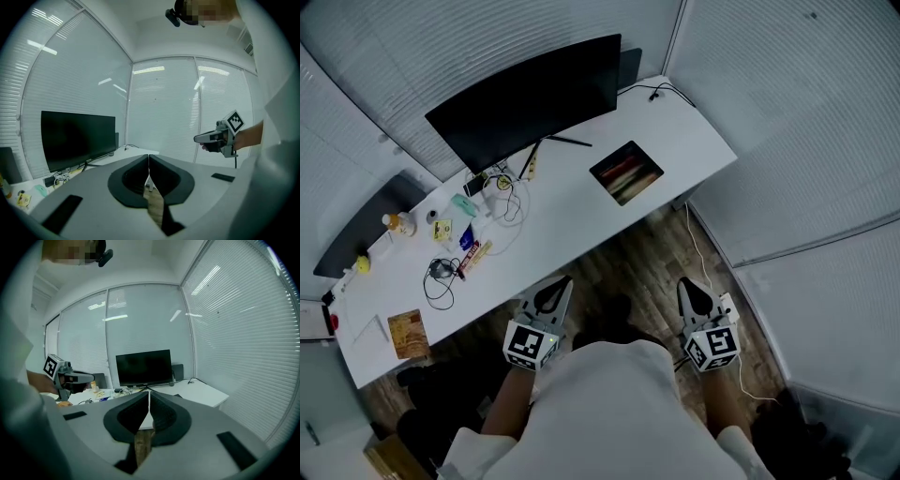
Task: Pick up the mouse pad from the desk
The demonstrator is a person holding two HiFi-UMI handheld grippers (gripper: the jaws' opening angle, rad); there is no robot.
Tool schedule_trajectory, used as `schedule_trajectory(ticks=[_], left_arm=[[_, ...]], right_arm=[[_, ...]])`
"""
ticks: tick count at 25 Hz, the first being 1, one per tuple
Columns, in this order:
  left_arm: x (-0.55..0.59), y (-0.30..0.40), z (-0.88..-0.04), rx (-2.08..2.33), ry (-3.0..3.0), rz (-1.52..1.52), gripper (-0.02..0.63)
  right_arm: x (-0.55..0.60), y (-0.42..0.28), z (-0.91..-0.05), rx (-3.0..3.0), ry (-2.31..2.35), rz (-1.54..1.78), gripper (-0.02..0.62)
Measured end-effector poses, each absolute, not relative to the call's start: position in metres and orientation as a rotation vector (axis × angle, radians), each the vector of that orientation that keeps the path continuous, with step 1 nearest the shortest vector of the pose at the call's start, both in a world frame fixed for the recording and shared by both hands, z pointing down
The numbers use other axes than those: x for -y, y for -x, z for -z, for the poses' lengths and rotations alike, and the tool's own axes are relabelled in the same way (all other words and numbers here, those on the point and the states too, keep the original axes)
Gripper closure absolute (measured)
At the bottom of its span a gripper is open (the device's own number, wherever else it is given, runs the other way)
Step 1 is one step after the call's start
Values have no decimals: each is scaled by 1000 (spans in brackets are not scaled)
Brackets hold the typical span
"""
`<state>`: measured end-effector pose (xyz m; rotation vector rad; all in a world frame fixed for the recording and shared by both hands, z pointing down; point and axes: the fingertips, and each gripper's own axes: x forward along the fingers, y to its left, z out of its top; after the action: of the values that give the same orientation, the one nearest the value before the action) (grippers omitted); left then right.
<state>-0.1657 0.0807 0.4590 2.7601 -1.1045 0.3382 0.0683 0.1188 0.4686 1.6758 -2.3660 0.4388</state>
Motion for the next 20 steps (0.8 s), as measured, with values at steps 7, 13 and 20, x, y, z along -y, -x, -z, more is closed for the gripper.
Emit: schedule_trajectory(ticks=[7,13,20], left_arm=[[-45,129,-469,1097,-2744,-405,588],[-19,98,-474,1080,-2757,-445,588],[3,72,-488,1062,-2739,-527,588]], right_arm=[[-74,-93,-475,2439,-1593,-459,561],[-43,-120,-489,2477,-1539,-503,561],[-24,-136,-509,2493,-1481,-562,561]])
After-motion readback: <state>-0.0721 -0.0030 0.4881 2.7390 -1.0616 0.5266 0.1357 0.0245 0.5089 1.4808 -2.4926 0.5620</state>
